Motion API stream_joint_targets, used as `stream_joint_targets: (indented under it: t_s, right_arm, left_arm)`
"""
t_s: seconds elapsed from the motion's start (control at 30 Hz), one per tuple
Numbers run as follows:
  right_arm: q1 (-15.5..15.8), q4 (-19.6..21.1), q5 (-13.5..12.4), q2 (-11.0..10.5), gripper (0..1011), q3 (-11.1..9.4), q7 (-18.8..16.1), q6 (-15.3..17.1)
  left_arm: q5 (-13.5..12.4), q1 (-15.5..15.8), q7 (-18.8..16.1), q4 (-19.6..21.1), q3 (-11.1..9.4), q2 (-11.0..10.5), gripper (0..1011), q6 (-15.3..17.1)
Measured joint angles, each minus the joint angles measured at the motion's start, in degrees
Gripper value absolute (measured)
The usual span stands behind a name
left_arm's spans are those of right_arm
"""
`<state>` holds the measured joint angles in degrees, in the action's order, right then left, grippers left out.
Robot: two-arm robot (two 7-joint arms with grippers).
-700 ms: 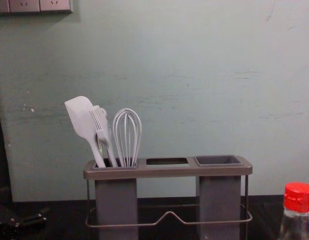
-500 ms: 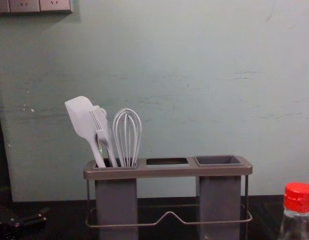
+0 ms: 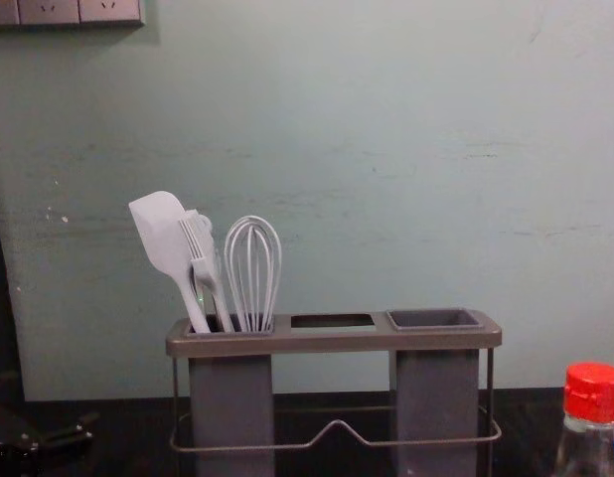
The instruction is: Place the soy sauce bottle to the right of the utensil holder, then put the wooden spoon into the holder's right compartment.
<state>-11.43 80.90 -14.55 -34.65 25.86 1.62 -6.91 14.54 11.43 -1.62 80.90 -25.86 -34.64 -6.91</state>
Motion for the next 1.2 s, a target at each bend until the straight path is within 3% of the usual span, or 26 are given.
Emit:
stream_joint_targets:
  t_s: [0.93,1.2]
  right_arm:
    - [0.0,0.0,0.0,0.0,1004,0.0,0.0,0.0]
    - [3.5,4.5,1.0,-1.1,1004,-1.7,0.4,0.3]
  left_arm:
    - [0.0,0.0,0.0,0.0,0.0,0.0,1005,0.0]
    - [0.0,0.0,0.0,0.0,0.0,0.0,1005,0.0]
